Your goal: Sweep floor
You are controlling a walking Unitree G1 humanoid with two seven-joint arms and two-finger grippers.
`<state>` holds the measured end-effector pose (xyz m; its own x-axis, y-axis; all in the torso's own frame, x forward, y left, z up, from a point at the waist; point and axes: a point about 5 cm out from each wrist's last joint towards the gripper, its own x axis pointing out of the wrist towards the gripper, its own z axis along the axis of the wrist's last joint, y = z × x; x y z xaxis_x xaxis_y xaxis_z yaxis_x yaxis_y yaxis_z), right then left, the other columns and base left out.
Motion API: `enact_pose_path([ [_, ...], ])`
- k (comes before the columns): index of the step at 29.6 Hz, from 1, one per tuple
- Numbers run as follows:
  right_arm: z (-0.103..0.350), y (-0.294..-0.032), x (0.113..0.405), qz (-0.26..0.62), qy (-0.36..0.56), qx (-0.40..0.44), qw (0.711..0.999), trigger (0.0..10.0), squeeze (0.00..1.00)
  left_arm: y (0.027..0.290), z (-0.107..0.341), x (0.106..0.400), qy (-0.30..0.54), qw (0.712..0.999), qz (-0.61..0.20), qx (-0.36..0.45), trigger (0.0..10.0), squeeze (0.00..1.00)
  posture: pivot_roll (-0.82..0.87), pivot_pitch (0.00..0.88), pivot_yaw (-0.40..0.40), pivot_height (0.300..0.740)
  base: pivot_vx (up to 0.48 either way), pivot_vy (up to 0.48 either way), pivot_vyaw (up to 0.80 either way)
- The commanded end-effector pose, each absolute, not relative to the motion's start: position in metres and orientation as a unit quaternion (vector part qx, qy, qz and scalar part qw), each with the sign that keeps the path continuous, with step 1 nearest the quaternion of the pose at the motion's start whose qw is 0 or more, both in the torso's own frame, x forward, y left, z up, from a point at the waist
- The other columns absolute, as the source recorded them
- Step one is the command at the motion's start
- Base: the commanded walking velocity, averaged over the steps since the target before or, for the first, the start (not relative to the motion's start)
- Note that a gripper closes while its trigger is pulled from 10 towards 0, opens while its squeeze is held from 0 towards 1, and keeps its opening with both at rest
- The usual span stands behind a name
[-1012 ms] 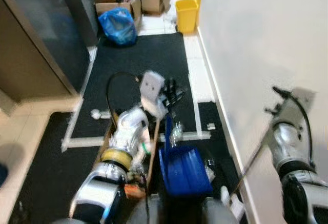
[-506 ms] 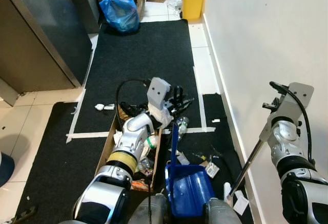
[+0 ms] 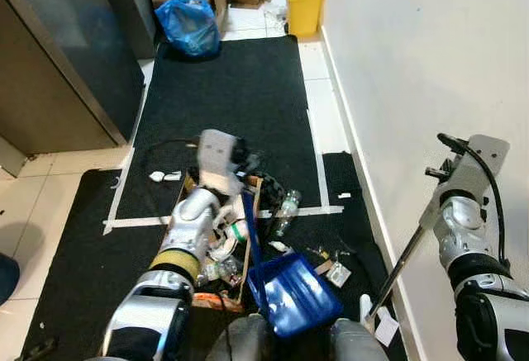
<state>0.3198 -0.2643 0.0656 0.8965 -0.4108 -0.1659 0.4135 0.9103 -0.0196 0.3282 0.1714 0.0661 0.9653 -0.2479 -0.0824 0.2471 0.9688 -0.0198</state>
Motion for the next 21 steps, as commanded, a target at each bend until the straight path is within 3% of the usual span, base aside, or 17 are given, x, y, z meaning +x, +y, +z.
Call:
enact_pose_path([
  [1, 0.072, -0.263, 0.322, -0.207, 0.063, 0.007, 0.976, 10.0, 0.0, 0.211, 0.079, 0.328, 0.009, 0.997, -0.048, 0.063, 10.0, 0.0, 0.03, 0.042, 0.025, 0.74, 0.0, 0.0, 0.0],
  [7, 0.071, -0.264, 0.321, -0.208, 0.063, 0.008, 0.976, 10.0, 0.0, 0.239, 0.079, 0.322, 0.011, 0.996, 0.018, 0.085, 10.0, 0.0, 0.03, 0.043, 0.025, 0.74, 0.0, 0.0, 0.0],
  [8, 0.071, -0.265, 0.321, -0.209, 0.064, 0.008, 0.976, 10.0, 0.0, 0.262, 0.079, 0.315, 0.019, 0.992, 0.066, 0.106, 10.0, 0.0, 0.03, 0.044, 0.027, 0.74, 0.0, 0.0, 0.0],
  [11, 0.071, -0.266, 0.32, -0.211, 0.064, 0.008, 0.975, 10.0, 0.0, 0.285, 0.078, 0.307, 0.031, 0.985, 0.115, 0.127, 10.0, 0.0, 0.03, 0.044, 0.028, 0.74, 0.0, 0.0, 0.0],
  [14, 0.072, -0.267, 0.32, -0.213, 0.063, 0.009, 0.975, 10.0, 0.0, 0.331, 0.086, 0.289, 0.041, 0.961, 0.217, 0.169, 10.0, 0.0, 0.03, 0.042, 0.027, 0.74, 0.0, 0.0, 0.0],
  [21, 0.072, -0.267, 0.321, -0.211, 0.063, 0.008, 0.975, 10.0, 0.0, 0.334, 0.095, 0.292, 0.022, 0.958, 0.226, 0.177, 10.0, 0.0, 0.03, 0.04, 0.024, 0.74, 0.0, 0.0, 0.0],
])
